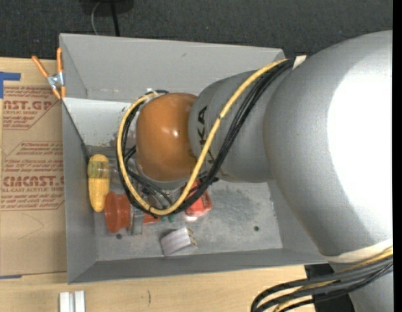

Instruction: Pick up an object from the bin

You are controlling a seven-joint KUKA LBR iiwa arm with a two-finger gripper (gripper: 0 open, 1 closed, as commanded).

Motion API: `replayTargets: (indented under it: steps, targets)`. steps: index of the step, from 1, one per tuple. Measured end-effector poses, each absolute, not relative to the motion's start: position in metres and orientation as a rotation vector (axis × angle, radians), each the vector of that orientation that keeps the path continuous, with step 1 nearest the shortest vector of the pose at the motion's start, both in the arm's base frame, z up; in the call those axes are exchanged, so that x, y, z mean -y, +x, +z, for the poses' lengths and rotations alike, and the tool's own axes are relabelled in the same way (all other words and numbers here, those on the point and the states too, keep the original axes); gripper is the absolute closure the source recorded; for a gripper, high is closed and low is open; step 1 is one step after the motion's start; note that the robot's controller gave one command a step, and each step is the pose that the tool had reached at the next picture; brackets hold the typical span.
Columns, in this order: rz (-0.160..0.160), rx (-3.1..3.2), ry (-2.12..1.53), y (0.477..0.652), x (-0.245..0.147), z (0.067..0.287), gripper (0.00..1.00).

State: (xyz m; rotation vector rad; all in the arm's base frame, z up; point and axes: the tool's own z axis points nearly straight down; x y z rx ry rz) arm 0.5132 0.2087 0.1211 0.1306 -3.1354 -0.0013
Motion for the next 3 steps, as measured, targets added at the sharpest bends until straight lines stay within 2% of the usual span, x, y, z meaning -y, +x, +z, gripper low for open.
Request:
replayTargets:
  steps: [1, 2, 3]
  targets:
    - [-0.003, 3.139, 0.128, 0.516, -0.2, 0.133, 1.0]
    - [0.004, 3.126, 0.107, 0.514, -0.202, 0.165, 1.0]
    - [-0.011, 3.153, 0.086, 0.53, -0.193, 0.151, 1.0]
